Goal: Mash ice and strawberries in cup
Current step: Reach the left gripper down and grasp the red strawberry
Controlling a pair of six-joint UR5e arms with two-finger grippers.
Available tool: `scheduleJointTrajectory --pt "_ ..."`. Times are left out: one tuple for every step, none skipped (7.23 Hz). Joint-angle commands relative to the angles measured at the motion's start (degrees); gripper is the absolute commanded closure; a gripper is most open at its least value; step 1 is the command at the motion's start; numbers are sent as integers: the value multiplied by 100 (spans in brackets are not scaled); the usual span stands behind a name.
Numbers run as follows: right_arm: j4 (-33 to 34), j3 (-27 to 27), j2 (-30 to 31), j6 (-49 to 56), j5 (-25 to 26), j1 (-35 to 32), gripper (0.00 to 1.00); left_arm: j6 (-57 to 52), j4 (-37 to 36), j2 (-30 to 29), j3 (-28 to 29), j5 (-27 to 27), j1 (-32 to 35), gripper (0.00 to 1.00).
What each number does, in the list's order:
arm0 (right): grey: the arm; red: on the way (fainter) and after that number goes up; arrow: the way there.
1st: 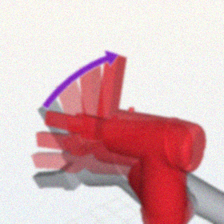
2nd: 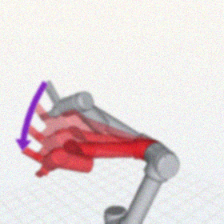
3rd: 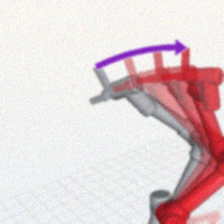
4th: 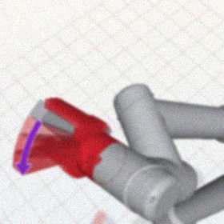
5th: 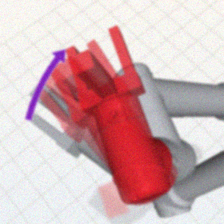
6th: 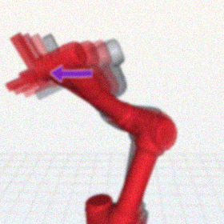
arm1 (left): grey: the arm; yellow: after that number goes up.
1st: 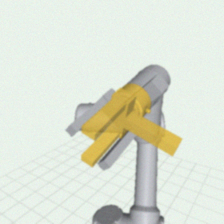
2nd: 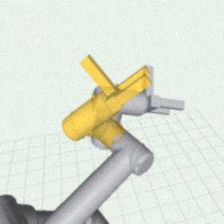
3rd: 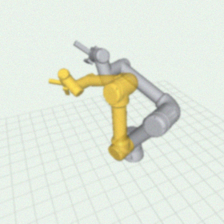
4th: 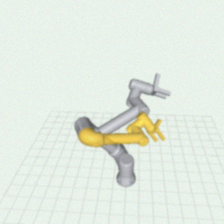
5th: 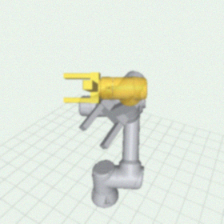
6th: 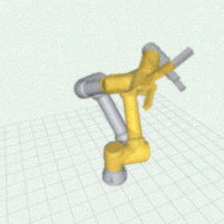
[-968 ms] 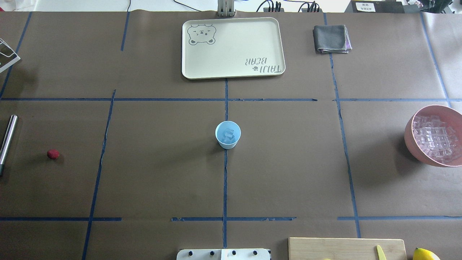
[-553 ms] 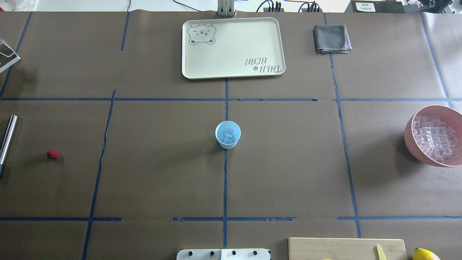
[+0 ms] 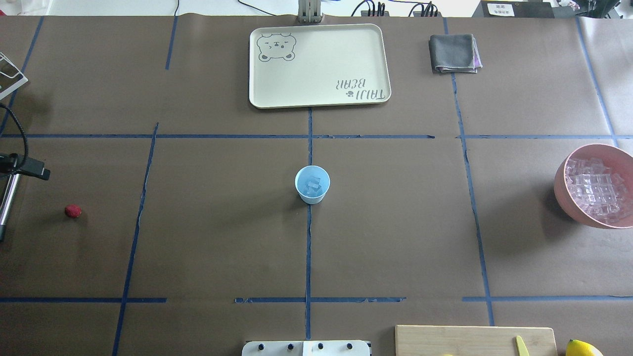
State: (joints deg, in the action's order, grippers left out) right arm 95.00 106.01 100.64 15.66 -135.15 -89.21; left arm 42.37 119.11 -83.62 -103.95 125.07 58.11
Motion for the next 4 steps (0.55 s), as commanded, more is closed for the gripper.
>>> scheduleJointTrajectory --pt "1 25 -9 -71 -55 -9 1 454 348 -66 200 -447 -561 0" --pt "1 25 0 -80 -64 -9 1 474 367 -84 261 -509 -668 0" --pt "1 25 -9 -80 -64 -9 1 482 367 -162 357 -510 -765 0" --pt "1 51 -9 -89 -64 -9 1 474 367 -181 393 -510 -861 0"
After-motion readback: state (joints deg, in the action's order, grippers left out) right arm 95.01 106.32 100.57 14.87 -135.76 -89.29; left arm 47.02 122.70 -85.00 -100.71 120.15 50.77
